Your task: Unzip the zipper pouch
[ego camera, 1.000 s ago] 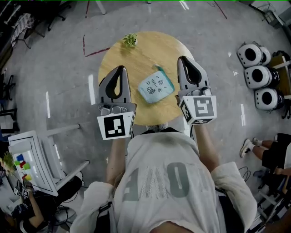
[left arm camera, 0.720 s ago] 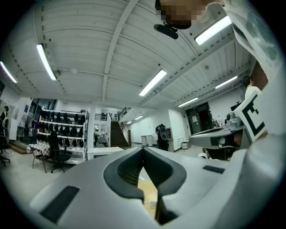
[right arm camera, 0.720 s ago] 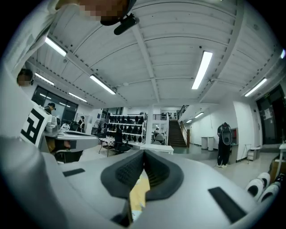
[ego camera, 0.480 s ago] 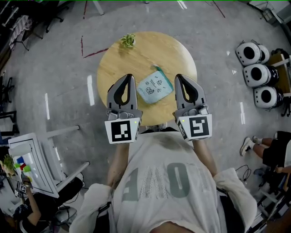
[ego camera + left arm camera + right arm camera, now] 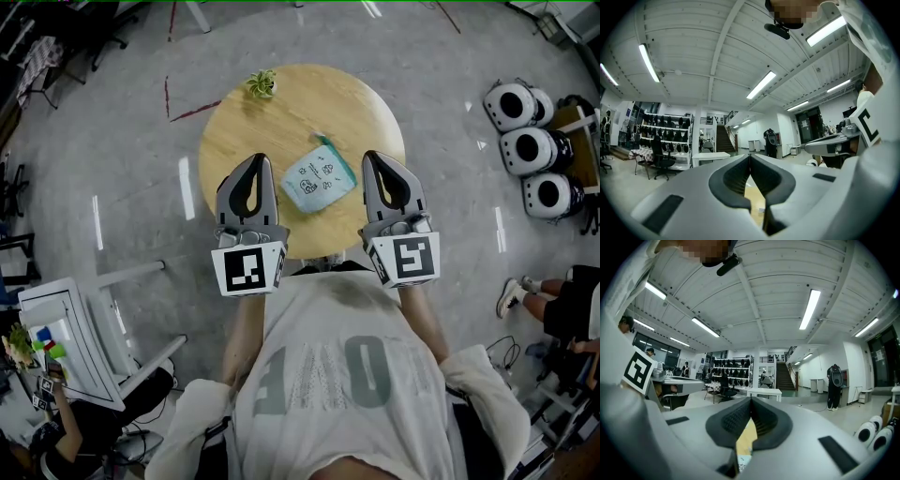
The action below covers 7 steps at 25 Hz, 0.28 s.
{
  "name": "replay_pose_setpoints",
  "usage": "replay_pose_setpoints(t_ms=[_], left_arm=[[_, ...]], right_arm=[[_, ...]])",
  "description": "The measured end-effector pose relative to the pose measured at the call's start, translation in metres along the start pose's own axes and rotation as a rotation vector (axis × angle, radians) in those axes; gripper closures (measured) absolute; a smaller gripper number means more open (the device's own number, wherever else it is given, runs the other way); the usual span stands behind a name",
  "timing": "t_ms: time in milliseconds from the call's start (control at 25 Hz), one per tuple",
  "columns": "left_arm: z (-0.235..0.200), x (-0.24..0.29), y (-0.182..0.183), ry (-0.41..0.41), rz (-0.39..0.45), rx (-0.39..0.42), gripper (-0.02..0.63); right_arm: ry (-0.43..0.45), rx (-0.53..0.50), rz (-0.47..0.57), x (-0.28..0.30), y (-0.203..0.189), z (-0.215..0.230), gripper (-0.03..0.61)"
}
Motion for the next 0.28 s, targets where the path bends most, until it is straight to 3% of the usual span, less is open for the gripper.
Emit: replay_pose_setpoints(t_ms=[280], left_arm=[[0.0002, 0.0011, -0.0026, -0.006, 0.001, 0.000, 0.586]], right_arm=[[-0.010, 0.004, -0.002, 0.0006, -0.0029, 0.0017, 0.549]])
Point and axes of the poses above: the fingertips, and each gripper's own axes: x forward along the fingers, z to its right, y out of its top, the point moved 9 cm from there along -x, backward along the fingers, and after that the axes turned 13 degrees about z, right-handed, at the moved point
